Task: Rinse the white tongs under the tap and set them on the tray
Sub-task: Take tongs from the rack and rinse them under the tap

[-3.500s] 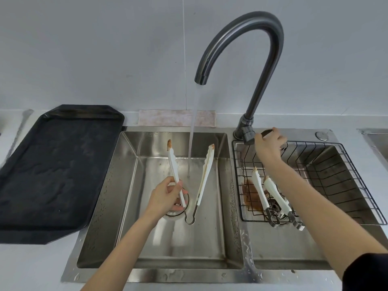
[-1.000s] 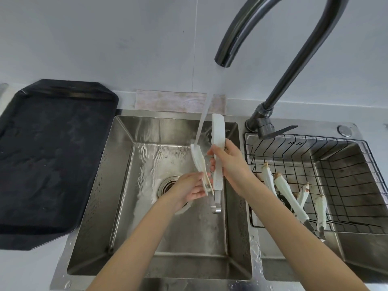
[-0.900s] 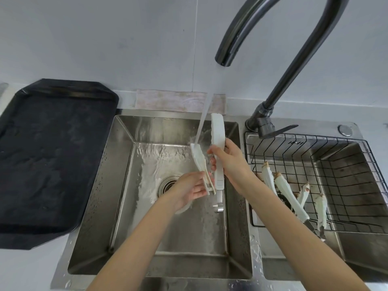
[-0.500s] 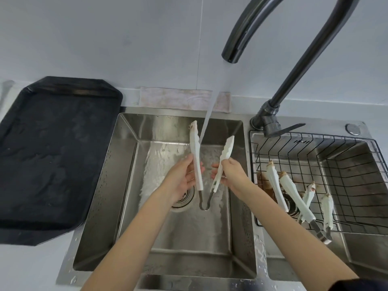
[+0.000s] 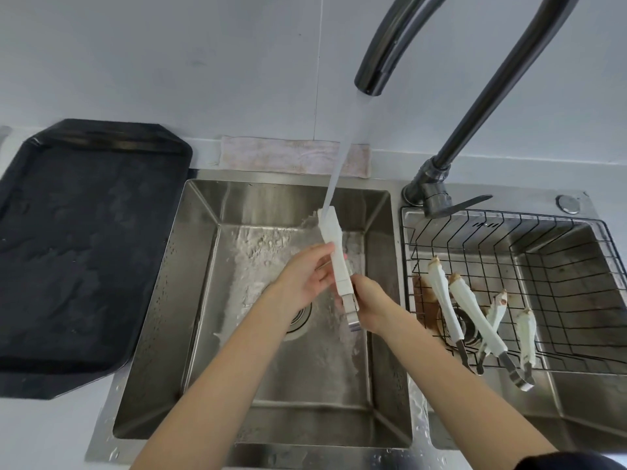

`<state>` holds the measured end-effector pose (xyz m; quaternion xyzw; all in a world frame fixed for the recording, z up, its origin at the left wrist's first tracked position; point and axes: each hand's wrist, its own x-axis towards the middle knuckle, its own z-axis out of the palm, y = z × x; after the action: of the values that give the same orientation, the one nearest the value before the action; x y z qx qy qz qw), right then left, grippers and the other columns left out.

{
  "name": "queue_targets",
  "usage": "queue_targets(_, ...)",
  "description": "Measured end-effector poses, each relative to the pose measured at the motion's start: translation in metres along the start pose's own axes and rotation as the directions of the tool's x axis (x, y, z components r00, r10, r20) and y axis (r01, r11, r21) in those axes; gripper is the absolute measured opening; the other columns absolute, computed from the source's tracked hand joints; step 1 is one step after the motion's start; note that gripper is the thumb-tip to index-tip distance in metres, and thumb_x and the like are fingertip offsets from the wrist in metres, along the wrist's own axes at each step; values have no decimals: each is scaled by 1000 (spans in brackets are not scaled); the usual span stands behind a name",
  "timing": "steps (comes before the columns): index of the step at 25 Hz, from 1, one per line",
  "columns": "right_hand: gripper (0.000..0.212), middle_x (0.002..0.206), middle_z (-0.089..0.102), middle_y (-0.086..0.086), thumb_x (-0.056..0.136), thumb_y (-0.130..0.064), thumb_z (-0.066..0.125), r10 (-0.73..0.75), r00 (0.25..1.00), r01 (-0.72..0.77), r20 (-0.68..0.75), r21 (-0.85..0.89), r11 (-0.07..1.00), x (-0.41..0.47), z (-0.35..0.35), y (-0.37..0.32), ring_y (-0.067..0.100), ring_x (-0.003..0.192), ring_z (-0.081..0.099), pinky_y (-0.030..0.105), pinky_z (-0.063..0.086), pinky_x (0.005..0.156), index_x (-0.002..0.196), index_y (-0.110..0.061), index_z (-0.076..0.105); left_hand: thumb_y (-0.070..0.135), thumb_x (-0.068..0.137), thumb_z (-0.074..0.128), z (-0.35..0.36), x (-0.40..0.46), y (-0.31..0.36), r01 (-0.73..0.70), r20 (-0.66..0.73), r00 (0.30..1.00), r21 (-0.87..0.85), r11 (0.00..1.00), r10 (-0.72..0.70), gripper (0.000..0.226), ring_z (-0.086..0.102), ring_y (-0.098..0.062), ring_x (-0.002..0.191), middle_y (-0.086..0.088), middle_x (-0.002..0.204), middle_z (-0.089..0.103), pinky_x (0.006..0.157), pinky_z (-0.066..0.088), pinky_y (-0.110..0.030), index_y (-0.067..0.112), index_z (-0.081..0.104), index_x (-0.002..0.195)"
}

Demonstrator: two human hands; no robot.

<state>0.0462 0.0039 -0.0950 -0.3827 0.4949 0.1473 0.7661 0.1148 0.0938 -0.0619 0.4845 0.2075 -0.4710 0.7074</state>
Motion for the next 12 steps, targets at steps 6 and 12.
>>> queue_targets(6,34,66,46,7,99,-19,28,-30,997,24,-71,-82,996,-1,-5,-2,18,56,43,27,39,54,117,-1,51,35,93,49,17,7,10,-17,-91,995,111,994,28,23,51,-12,70,-1,77,50,62,45,-24,13,55,95)
queue_targets(12,46,72,53,3,95,-29,38,-15,987,-31,-158,-282,959,-7,-8,5,17,62,49,25,42,45,135,-9,46,20,96,46,29,14,37,-163,-40,984,148,975,171,14,48,-16,71,-5,80,46,73,50,-34,15,49,83)
